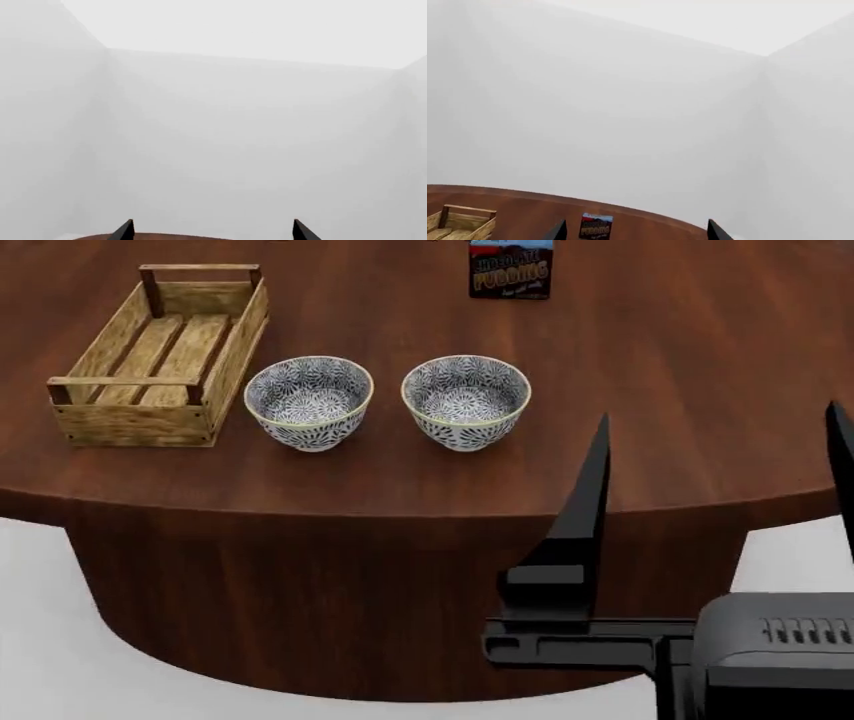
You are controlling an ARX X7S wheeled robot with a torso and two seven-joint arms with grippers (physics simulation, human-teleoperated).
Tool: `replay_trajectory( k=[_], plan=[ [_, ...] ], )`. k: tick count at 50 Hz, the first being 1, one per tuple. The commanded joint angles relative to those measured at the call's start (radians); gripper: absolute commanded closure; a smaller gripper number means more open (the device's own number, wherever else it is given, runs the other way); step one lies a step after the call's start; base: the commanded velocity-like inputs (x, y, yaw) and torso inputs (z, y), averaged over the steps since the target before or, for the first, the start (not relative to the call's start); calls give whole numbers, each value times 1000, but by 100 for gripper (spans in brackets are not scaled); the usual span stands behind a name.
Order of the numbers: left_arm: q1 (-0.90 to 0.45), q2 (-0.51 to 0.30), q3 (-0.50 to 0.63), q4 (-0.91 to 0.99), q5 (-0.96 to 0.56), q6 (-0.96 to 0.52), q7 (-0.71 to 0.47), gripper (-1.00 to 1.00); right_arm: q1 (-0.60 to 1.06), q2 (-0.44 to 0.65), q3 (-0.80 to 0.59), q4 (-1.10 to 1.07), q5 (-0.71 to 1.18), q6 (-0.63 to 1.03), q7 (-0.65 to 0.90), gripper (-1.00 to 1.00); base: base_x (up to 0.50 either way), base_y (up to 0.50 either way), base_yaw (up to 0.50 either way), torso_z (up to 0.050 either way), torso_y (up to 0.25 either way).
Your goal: Stack the left bowl on the right bowl and place them in the tray.
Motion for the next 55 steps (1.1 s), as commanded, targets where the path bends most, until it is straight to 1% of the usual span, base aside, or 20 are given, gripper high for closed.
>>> replay_trajectory(
  k=[1,5,13,18,36,43,48,55],
  plan=[
    [-157,-317,360,26,-101,313,-288,-100,252,217,-344,-17,139,-199,218,-100,379,340,0,0,0],
    [-179,-319,399,25,-93,327,-298,-100,335,248,-456,-17,138,-253,239,-100,392,342,0,0,0],
    [-206,-317,424,22,-93,334,-301,-100,494,286,-683,-17,112,-352,265,-100,407,327,0,0,0],
    [-220,-316,437,18,-92,331,-303,-100,563,290,-777,-16,100,-386,275,-100,441,276,0,0,0],
    [-259,-315,464,16,-100,323,-312,-100,580,308,-816,-12,85,-419,269,-100,476,184,0,0,1],
    [-268,-320,472,18,-101,327,-319,-100,600,298,-818,-5,98,-411,269,-100,480,144,0,0,1],
    [-285,-338,483,24,-108,339,-328,-100,615,293,-817,-5,111,-401,267,-100,481,145,0,0,0],
    [-323,-380,546,26,-94,391,-347,-100,642,289,-818,-9,129,-388,269,-100,484,145,0,0,1]
  ],
)
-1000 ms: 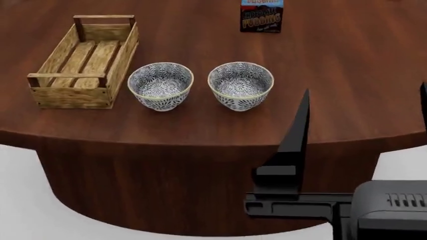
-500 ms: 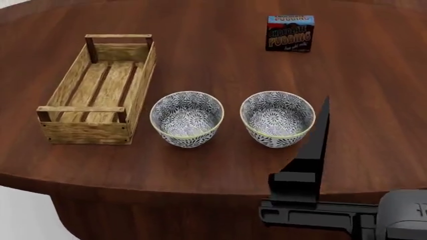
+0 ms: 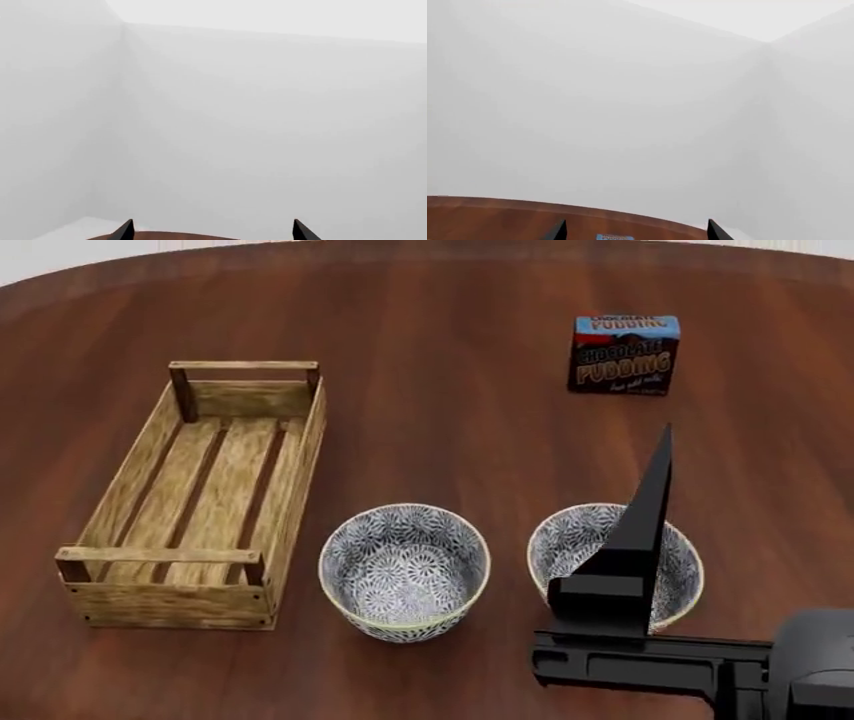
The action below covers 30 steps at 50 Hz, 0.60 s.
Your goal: Stack the left bowl on the right bowl and place them in the tray.
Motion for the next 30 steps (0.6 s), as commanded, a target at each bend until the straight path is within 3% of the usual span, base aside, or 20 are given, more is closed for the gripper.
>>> replay_trajectory(
  k=[1,22,30],
  plan=[
    [-42,-49,65,3,10,57,-24,-100,38,-3,-11,-2,21,11,2,-100,480,145,0,0,10],
    [-109,-117,194,4,55,154,-61,-100,123,-11,-92,-8,38,15,34,-100,484,193,0,0,1],
    [-138,-131,244,3,68,180,-69,-100,199,-1,-186,-9,33,-14,45,-100,482,268,0,0,1]
  ],
)
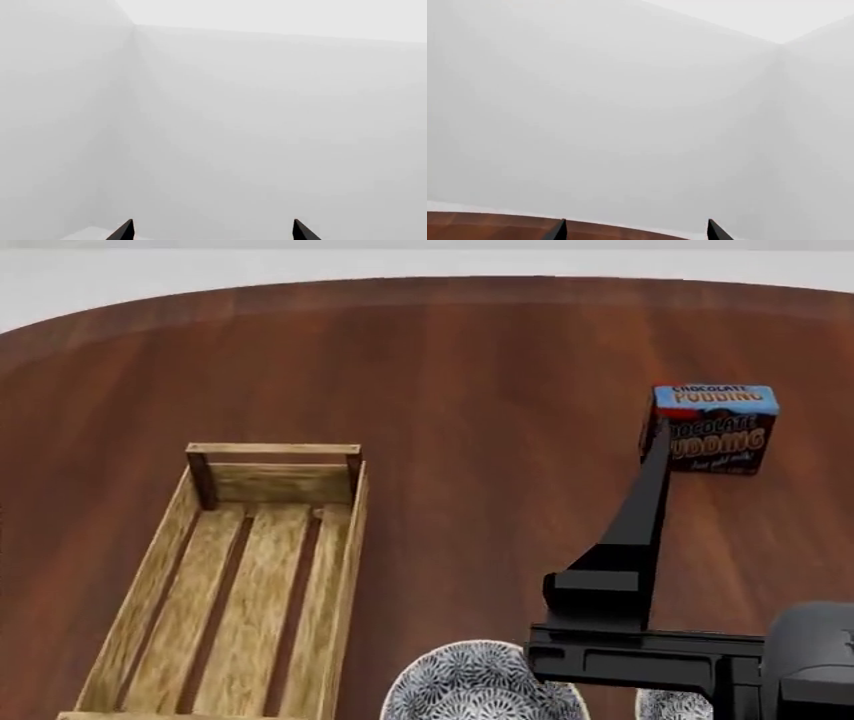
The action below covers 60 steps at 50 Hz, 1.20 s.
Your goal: Stack the left bowl on the right bowl and place them in the tray.
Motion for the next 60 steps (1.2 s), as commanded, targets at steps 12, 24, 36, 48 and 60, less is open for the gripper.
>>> replay_trajectory(
  k=[12,24,36,48,60],
  plan=[
    [-114,-51,162,2,38,61,-29,-100,234,17,-310,-2,-33,-104,39,-100,482,280,0,0,1],
    [-251,-58,310,2,47,71,-54,-100,362,34,-501,-1,-66,-182,71,-100,470,171,0,0,2],
    [-544,-65,606,2,42,78,-97,-100,421,24,-561,0,-63,-196,88,-100,7,0,0,0,-20],
    [-766,-76,833,2,40,112,-123,-100,586,10,-738,-2,-58,-240,99,-100,0,0,0,0,-155],
    [-947,-76,1022,2,43,141,-145,-100,657,3,-828,0,-68,-273,99,-100,-1,0,0,0,-187]
  ],
)
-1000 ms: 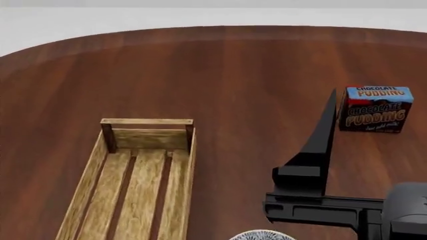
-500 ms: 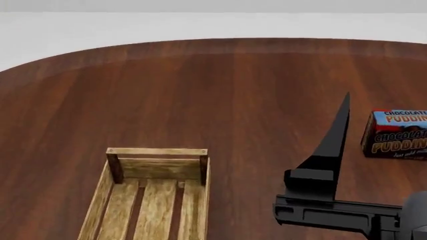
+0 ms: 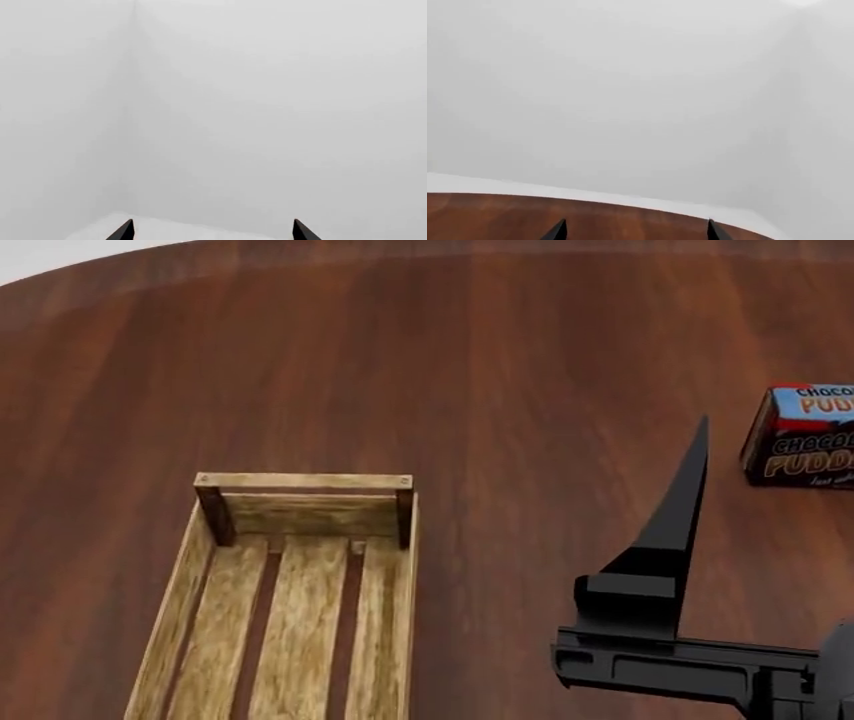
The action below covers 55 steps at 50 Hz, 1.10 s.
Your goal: Stack the left bowl on the right bowl and place them in the tray.
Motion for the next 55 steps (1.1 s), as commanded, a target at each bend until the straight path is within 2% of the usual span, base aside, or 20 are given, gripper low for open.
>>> replay_trajectory(
  k=[1,16,22,26,27,31,35,41,45,49,51,55],
  plan=[
    [-174,0,180,0,1,25,-22,-100,82,-9,-96,0,-5,-31,3,-100,0,0,0,0,-191],
    [-327,-17,363,0,43,96,-31,-100,138,-17,-183,0,-19,-63,14,-100,-2,0,0,0,-199],
    [-500,-38,535,0,48,123,-29,-100,172,-16,-188,0,9,-75,-5,-100,0,0,0,0,0],
    [-677,-58,675,1,14,138,-6,-100,297,-28,-241,-1,116,-89,-60,-100,0,0,0,0,0],
    [-713,-72,681,1,-6,126,9,-100,313,-14,-194,-1,173,-61,-104,-100,0,0,0,0,0],
    [-714,-115,632,1,-43,99,51,-100,313,68,57,-2,429,117,-251,-100,0,0,0,0,0],
    [-710,-133,625,1,-44,96,60,-100,306,108,236,8,647,252,-339,-100,0,0,0,0,0],
    [-704,-166,591,1,-55,96,72,-100,308,67,443,93,945,436,-457,-100,0,0,0,0,0],
    [-685,-188,562,1,-58,93,83,-100,296,18,519,162,1079,498,-514,-100,0,0,0,0,0],
    [-661,-189,551,1,-46,99,71,-100,304,15,600,228,1232,605,-536,-100,0,0,0,0,0],
    [-653,-189,546,1,-44,98,70,-100,292,-51,608,285,1257,676,-508,-100,0,0,0,0,0],
    [-646,-189,529,0,-49,93,70,-100,227,-149,590,361,1252,648,-540,-100,0,0,0,0,0]
  ],
)
